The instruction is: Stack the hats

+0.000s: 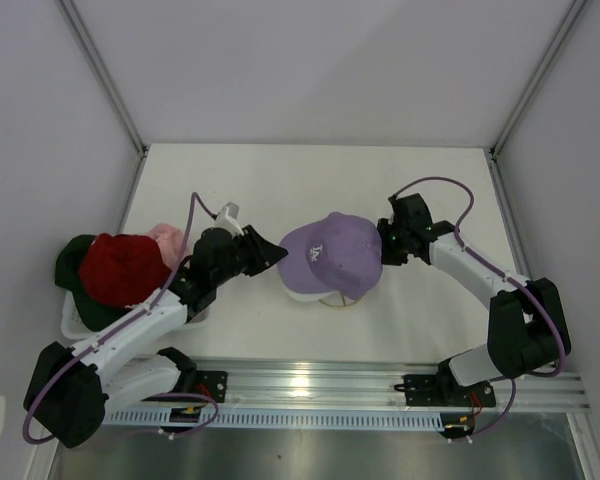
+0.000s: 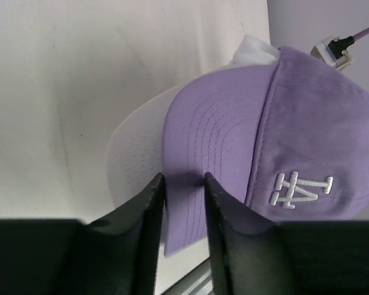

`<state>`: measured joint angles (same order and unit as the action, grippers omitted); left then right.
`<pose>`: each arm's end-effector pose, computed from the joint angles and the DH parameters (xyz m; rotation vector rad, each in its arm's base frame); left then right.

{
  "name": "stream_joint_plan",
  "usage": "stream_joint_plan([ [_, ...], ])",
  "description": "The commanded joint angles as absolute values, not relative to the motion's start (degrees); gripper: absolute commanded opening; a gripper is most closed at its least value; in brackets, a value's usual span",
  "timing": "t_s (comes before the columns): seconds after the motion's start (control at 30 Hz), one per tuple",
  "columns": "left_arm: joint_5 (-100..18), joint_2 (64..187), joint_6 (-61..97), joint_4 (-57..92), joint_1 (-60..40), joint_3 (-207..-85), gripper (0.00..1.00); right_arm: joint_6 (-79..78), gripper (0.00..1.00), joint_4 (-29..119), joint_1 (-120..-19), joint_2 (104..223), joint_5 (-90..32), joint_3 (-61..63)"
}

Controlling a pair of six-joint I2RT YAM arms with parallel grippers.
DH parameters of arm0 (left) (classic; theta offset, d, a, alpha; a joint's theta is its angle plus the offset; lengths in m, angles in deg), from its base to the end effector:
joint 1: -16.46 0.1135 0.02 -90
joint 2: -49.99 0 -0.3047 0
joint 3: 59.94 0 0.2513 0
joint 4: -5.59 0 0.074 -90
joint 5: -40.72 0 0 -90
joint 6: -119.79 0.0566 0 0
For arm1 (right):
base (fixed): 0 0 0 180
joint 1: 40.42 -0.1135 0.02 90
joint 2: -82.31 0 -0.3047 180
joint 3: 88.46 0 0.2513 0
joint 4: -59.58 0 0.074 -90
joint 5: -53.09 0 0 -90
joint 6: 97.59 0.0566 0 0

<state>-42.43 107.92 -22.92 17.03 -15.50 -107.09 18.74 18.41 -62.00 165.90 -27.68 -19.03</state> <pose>0.1878 -0.1251 0.2755 -0.2977 2.0986 -1.0518 0.2789 0.1201 0.2480 0.0424 2.6042 0.5221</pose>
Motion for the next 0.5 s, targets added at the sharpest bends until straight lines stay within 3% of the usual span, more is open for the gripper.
stream_joint_plan([
  [0.0, -39.6, 109.0, -25.0, 11.9, -16.2, -107.5, 0.3, 19.0, 0.32, 17.5, -62.5, 165.5, -29.1, -18.4],
  [0.1, -41.3, 109.5, -25.9, 13.2, -16.3, -107.0, 0.01, 19.0, 0.31, 17.6, -62.4, 165.5, -29.1, -18.8],
  [0.47, -47.2, 114.2, -25.5, 19.1, -17.6, -105.3, 0.01, 19.1, 0.3, 17.7, -62.4, 166.2, -30.0, -20.5],
])
